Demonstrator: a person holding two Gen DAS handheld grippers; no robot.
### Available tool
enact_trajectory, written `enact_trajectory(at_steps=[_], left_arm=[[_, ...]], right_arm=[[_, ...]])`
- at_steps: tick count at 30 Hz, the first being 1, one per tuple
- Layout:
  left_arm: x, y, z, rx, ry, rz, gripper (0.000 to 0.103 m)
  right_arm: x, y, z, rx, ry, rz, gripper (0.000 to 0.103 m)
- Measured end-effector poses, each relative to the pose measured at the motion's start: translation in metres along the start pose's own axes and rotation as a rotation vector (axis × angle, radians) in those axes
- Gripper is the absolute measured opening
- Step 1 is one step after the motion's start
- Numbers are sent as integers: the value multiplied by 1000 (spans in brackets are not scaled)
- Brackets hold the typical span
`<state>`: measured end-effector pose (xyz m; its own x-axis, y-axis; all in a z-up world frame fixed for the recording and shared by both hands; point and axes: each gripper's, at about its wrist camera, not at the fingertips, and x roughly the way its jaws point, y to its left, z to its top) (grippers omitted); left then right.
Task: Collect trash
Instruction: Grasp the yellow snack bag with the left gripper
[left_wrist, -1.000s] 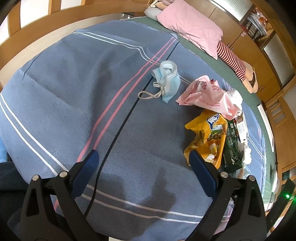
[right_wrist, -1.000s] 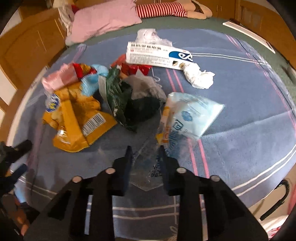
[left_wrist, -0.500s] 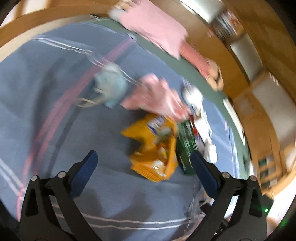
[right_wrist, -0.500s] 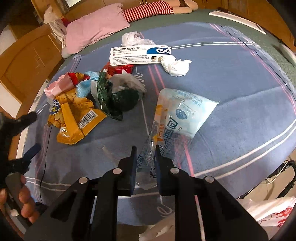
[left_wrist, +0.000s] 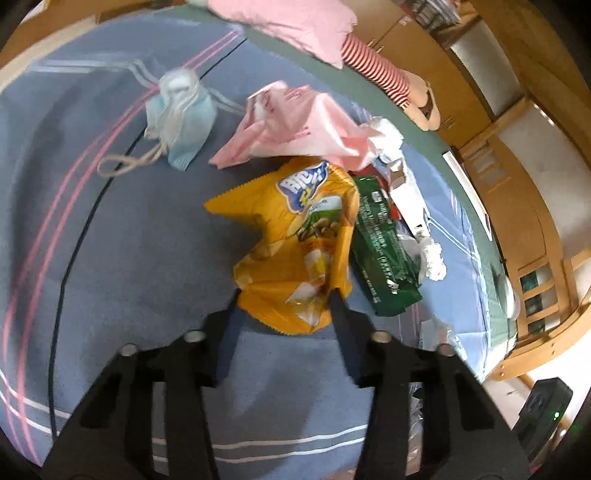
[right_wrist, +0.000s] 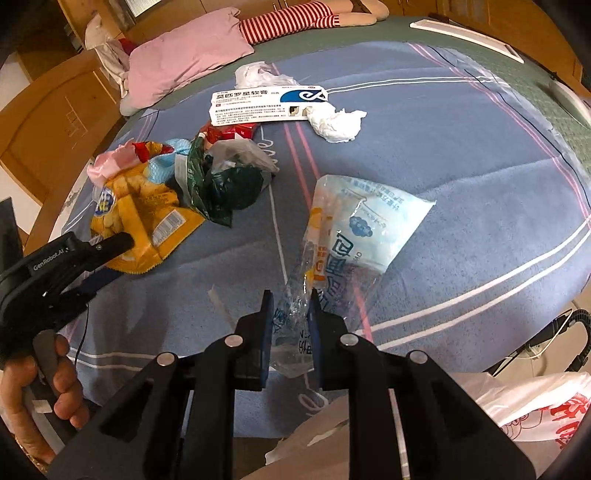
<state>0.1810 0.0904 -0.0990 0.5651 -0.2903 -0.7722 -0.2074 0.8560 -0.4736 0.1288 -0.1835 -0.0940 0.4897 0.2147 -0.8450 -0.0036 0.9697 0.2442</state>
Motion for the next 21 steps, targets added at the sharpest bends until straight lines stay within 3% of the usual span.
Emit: enact_trajectory(at_steps=[8, 9, 16, 21], left_arm=[[-11, -11, -2, 45, -45, 13, 33], [-14, -11, -2, 49, -54, 17, 29], [-54, -4, -17, 50, -131, 17, 27], [-81, -6, -29, 93, -215, 90, 26]], right_arm=[[3, 0, -1, -3, -2, -8, 19], [3, 1, -2, -3, -1, -10, 19], [5, 4, -3, -12, -1, -22, 19], [6, 6, -3, -13, 0, -24, 19]])
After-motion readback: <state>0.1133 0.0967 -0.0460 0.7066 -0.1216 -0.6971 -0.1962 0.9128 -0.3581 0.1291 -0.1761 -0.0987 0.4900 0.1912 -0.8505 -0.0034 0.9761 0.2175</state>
